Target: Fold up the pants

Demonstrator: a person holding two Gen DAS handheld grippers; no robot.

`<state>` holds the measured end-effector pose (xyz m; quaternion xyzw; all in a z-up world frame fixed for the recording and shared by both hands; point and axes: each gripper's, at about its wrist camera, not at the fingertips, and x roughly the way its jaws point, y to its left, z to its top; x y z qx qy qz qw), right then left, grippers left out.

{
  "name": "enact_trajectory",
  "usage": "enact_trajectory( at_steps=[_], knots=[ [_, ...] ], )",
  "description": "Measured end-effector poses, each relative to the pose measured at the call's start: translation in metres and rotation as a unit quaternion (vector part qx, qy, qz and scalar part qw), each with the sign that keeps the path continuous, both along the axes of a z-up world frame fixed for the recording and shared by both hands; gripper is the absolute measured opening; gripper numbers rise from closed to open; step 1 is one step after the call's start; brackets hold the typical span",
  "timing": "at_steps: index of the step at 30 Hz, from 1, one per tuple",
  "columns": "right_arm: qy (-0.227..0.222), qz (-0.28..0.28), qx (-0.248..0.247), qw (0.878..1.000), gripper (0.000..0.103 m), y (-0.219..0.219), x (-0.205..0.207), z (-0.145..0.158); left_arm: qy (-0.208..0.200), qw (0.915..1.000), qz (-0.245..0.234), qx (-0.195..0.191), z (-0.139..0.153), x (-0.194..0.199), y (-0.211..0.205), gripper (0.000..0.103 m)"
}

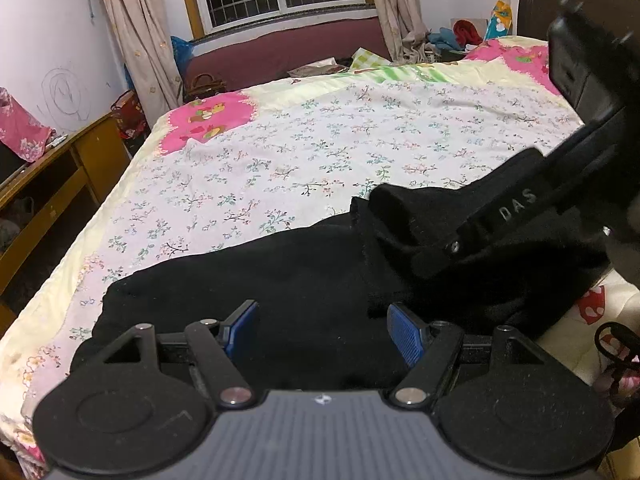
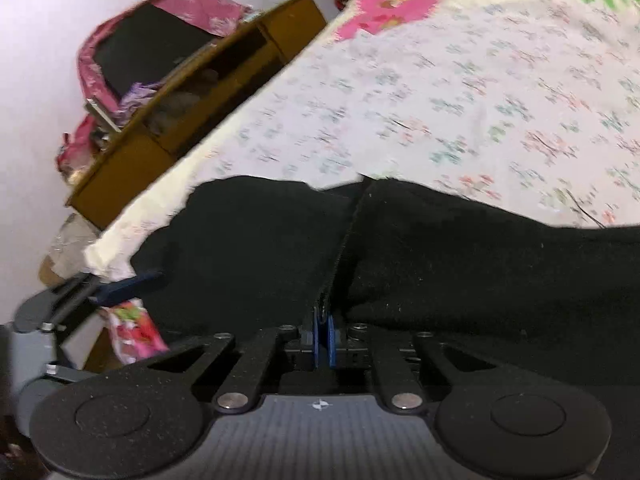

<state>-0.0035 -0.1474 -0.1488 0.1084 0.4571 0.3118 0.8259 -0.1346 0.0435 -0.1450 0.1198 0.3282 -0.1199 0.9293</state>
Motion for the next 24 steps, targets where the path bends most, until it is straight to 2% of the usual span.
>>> enact_trajectory(
  at_steps=[1,3,6,8,9,10,11,12,13,15,16,18,19,21,24],
  knots=[
    [-0.008,0.019,0.003,1.000,0.002,0.008,-0.004,0.001,0.002,1.0000,0.001,0.000,0.000,0.000,0.000,0.079],
    [-0.014,0.033,-0.031,0.999,0.002,0.021,-0.002,-0.010,0.001,1.0000,0.002,0.001,0.000,0.000,0.000,0.079],
    [0.004,0.010,-0.081,0.997,0.000,0.021,0.007,-0.045,-0.004,1.0000,0.001,0.004,0.003,-0.004,0.002,0.079],
    [0.019,-0.011,-0.055,0.998,0.000,0.013,0.008,-0.045,-0.002,1.0000,0.006,0.007,0.002,-0.005,0.005,0.079],
    [0.015,-0.012,-0.054,0.998,0.004,0.013,0.007,-0.040,0.000,0.9999,0.010,0.006,0.001,-0.005,0.008,0.079],
    [0.005,-0.012,-0.058,0.998,0.019,0.014,0.004,-0.033,0.003,0.9999,0.016,0.005,0.001,-0.004,0.012,0.079],
    [-0.007,-0.008,-0.062,0.998,0.026,0.017,0.000,-0.023,0.003,0.9997,0.024,0.003,0.001,-0.004,0.017,0.079],
    [-0.023,-0.003,-0.063,0.998,0.039,0.020,-0.004,-0.015,0.004,0.9994,0.034,-0.001,0.002,-0.004,0.025,0.079],
    [-0.049,0.004,-0.064,0.997,0.047,0.025,-0.007,-0.008,0.003,0.9990,0.045,-0.002,0.003,-0.003,0.032,0.079],
    [-0.074,0.017,-0.073,0.994,0.053,0.037,-0.003,-0.008,-0.003,0.9978,0.067,0.000,0.005,-0.002,0.048,0.079],
    [-0.060,0.015,-0.081,0.995,0.053,0.041,0.004,-0.016,-0.006,0.9968,0.080,0.000,0.006,-0.001,0.058,0.079],
    [-0.001,0.006,-0.101,0.995,0.052,0.046,0.024,-0.045,-0.013,0.9943,0.106,-0.004,0.008,0.002,0.077,0.079],
    [0.009,0.001,-0.101,0.995,0.050,0.047,0.028,-0.047,-0.020,0.9927,0.119,-0.006,0.009,0.004,0.087,0.079],
    [-0.005,0.010,-0.098,0.995,0.050,0.052,0.028,-0.035,-0.023,0.9898,0.140,-0.019,0.007,0.011,0.108,0.083],
    [-0.026,0.025,-0.097,0.995,0.051,0.064,0.025,-0.019,0.001,0.9826,0.177,-0.056,-0.006,0.027,0.142,0.084]
  ],
)
